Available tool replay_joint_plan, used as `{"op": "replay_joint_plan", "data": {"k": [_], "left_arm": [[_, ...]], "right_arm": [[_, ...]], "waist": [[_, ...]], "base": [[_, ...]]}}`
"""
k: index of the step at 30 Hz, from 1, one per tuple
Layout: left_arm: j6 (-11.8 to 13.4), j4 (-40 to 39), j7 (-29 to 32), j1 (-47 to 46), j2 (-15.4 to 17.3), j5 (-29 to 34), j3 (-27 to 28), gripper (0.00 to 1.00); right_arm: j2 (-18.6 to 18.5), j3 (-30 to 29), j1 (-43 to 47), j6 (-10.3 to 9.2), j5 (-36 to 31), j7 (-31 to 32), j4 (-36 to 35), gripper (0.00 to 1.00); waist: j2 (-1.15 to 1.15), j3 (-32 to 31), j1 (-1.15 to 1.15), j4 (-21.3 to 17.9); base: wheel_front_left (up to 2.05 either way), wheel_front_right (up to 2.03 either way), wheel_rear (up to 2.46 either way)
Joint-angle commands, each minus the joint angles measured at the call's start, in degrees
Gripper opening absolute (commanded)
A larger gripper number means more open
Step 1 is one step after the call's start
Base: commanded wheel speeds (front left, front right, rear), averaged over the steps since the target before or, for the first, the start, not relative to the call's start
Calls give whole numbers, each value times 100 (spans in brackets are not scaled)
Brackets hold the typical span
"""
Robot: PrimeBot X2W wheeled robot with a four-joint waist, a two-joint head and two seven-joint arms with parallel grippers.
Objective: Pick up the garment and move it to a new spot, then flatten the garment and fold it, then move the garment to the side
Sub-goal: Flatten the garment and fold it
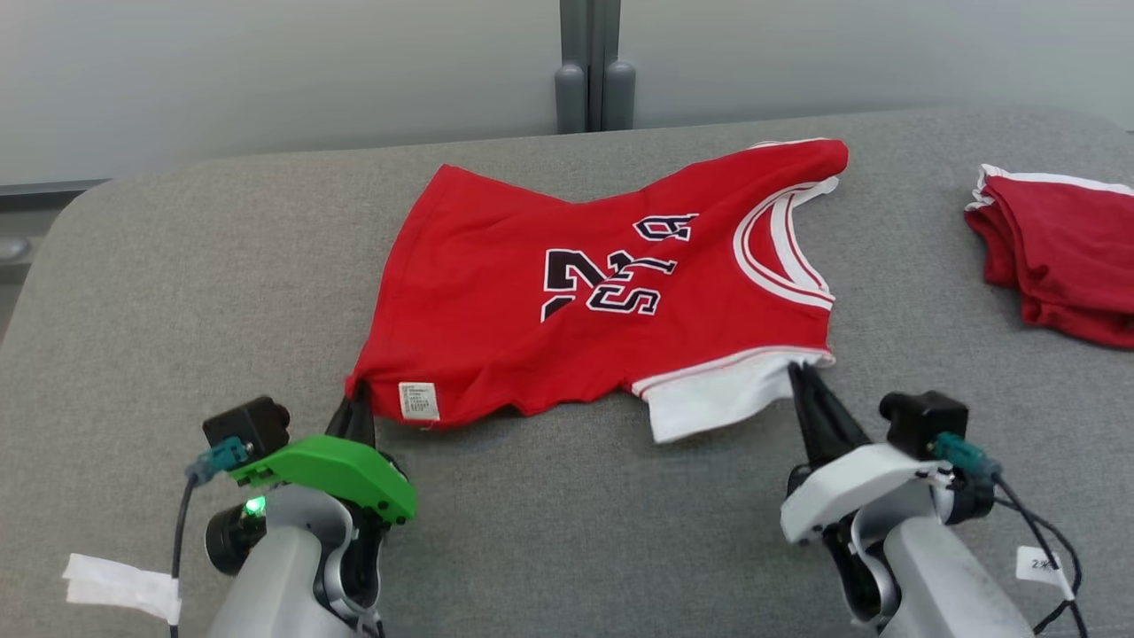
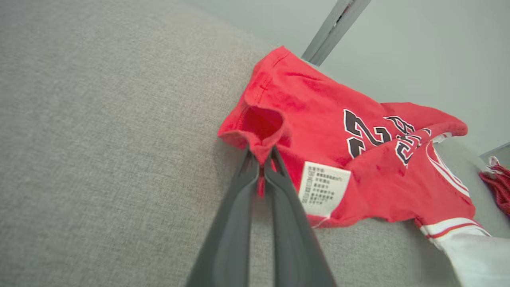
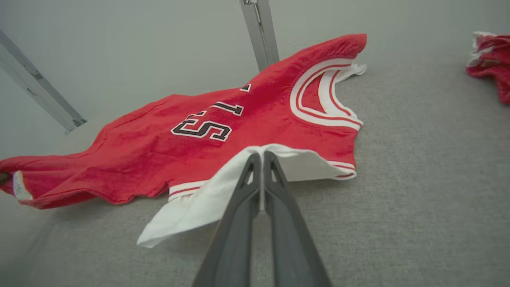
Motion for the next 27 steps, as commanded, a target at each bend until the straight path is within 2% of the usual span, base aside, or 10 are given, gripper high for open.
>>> {"op": "replay_joint_plan", "data": {"k": [1, 6, 12, 21, 27], "left_arm": [[-29, -175, -26, -131, 56, -39, 30, 0], [-8, -1130, 5, -150, 63, -229, 153, 0], [140, -2952, 226, 44, 96, -441, 299, 0], [598, -5830, 841, 12, 239, -525, 359, 0], [853, -6814, 1318, -222, 439, -396, 322, 0]], "right_arm": [[-35, -170, -42, -9, -130, -69, -263, 0], [-28, -756, 160, -9, -429, -127, -1496, 0], [-27, -1251, 408, -9, -482, -66, -3213, 0], [-26, -1644, 496, -9, -625, 418, -5736, 0], [-25, -1805, 342, -9, -670, 848, -6822, 0]], "waist": [[0, -89, 0, -68], [0, -262, 0, -166], [0, -441, 0, -279], [0, -538, 0, -489], [0, -422, 0, -624]], "base": [[0, 0, 0], [0, 0, 0], [0, 0, 0], [0, 0, 0], [0, 0, 0]]}}
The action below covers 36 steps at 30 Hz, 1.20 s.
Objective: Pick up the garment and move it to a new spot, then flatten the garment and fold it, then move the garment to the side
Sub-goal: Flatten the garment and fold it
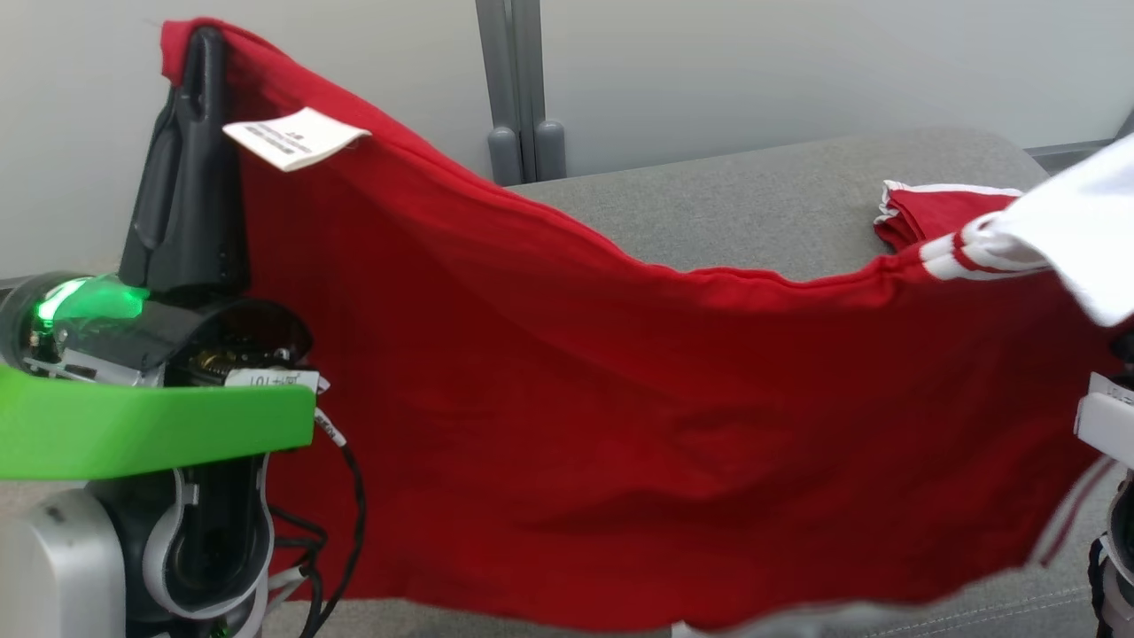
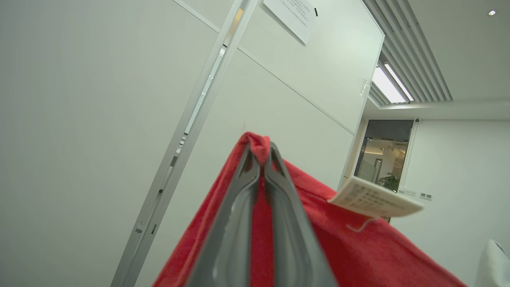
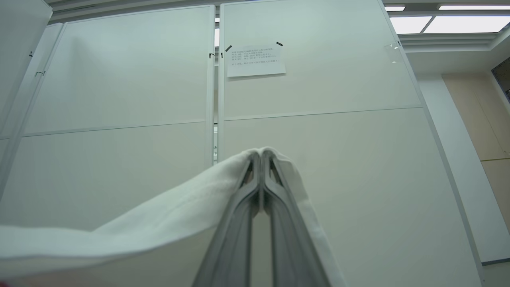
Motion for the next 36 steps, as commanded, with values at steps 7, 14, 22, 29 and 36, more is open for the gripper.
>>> {"op": "replay_joint_plan", "data": {"k": [7, 14, 22, 29, 36], "left_arm": [[146, 100, 378, -497, 123, 9, -61, 0], [-27, 1507, 560, -1904, 277, 73, 44, 0], [-378, 4640, -471, -5226, 376, 695, 272, 0], [-808, 6415, -1590, -6151, 290, 964, 177, 0], [-1307, 7739, -2153, -5798, 424, 1063, 51, 0]], "right_arm": [[-12, 42, -327, -8, 140, 417, -83, 0], [-116, 430, -1881, -7, -31, 529, 1311, 0], [-183, 535, -5735, -7, -539, -131, 4208, 0], [-23, 737, -6638, -7, -702, -776, 5775, 0], [-16, 1028, -6034, -7, -191, -979, 6843, 0]], "waist": [[0, 736, 0, -99], [0, 1768, 0, -152], [0, 2766, 0, -253], [0, 3293, 0, -281], [0, 3924, 0, -295]], "base": [[0, 0, 0], [0, 0, 0], [0, 0, 0], [0, 0, 0], [0, 0, 0]]}}
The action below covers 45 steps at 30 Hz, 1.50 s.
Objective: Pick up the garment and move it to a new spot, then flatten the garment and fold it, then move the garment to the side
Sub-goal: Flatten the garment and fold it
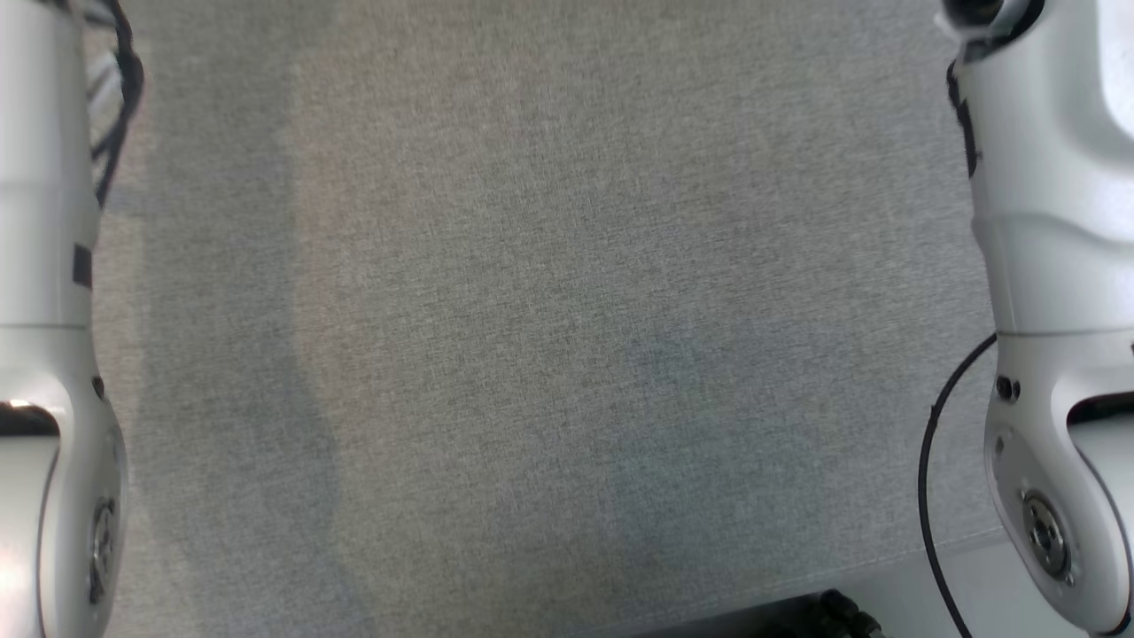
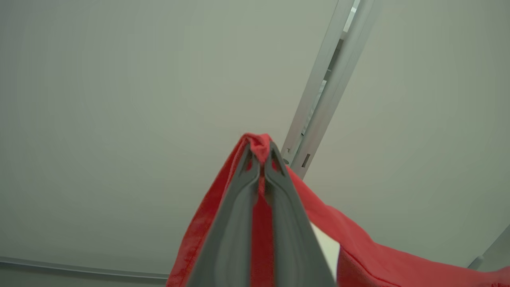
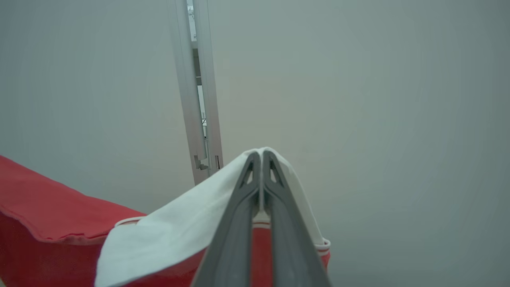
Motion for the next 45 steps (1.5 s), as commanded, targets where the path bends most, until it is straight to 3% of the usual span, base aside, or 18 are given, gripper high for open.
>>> {"op": "replay_joint_plan", "data": {"k": [1, 6, 11, 24, 36, 45], "left_arm": [[-78, 111, -74, 125, 53, -2, 20, 0], [-294, 372, -190, 513, -11, -159, 245, 0], [-381, 63, -191, 1102, -88, -124, 599, 0], [-458, -1127, -189, 3597, -459, 38, 628, 0], [-450, -2636, -189, 6381, -502, -203, 362, 0], [-103, -3727, -24, 7930, -594, -211, 190, 0]], "right_arm": [[-10, 5, 72, -6, 87, -49, -44, 0], [-12, -8, 687, -6, 298, -39, -373, 0], [-9, -109, 1401, -6, 356, -41, -857, 0], [-12, -206, 3963, -6, 648, -39, -2261, 0], [-14, -470, 6667, -7, 844, 74, -3487, 0], [-11, -679, 8019, -7, 1016, 658, -4405, 0]], "waist": [[0, 484, -1, -48], [0, 504, -1, -40], [0, 188, -1, 18], [0, -1271, -1, 223], [0, -2505, -1, 391], [0, -2722, -1, 407]], "base": [[0, 0, 0], [0, 0, 0], [0, 0, 0], [0, 0, 0], [0, 0, 0], [0, 0, 0]]}}
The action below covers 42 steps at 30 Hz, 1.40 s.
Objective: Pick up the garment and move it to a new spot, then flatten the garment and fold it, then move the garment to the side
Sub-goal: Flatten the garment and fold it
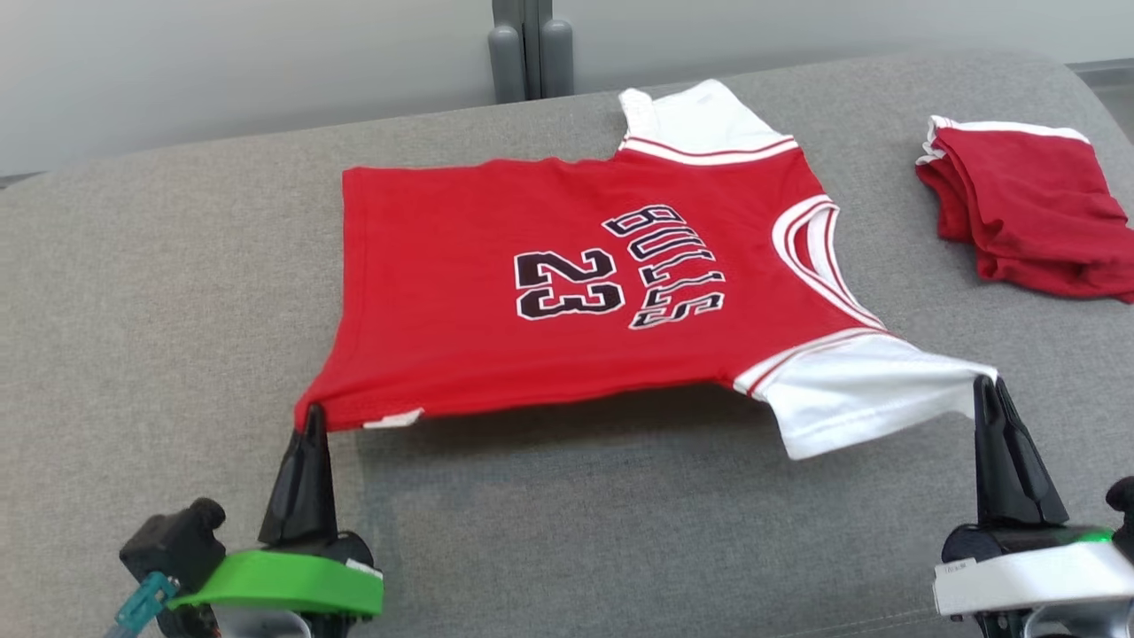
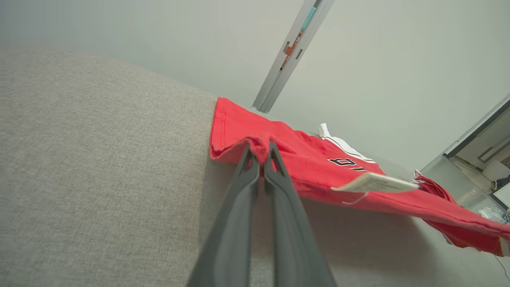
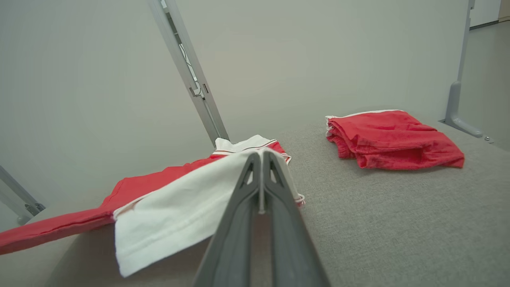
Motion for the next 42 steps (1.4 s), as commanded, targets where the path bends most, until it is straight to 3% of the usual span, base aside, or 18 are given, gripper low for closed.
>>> {"op": "replay_joint_plan", "data": {"k": [1, 6, 22, 42], "left_arm": [[69, -97, 67, 207, 8, -5, -22, 0], [169, -143, 124, 374, -23, -54, -65, 0], [214, 1062, 18, -395, -150, -420, -237, 0], [333, 2538, -88, -2256, -180, -386, -524, 0]], "right_arm": [[-14, -51, 126, -8, 50, 62, -50, 0], [-15, -99, 134, -8, 0, 113, 224, 0], [-15, 95, -856, -8, 15, -247, 1630, 0], [-16, -21, -3168, -8, -487, -464, 3738, 0]], "waist": [[0, -61, 1, 45], [0, 26, 1, 43], [0, 387, 1, 151], [0, 822, 1, 258]], "base": [[0, 0, 0], [0, 0, 0], [0, 0, 0], [0, 0, 0]]}}
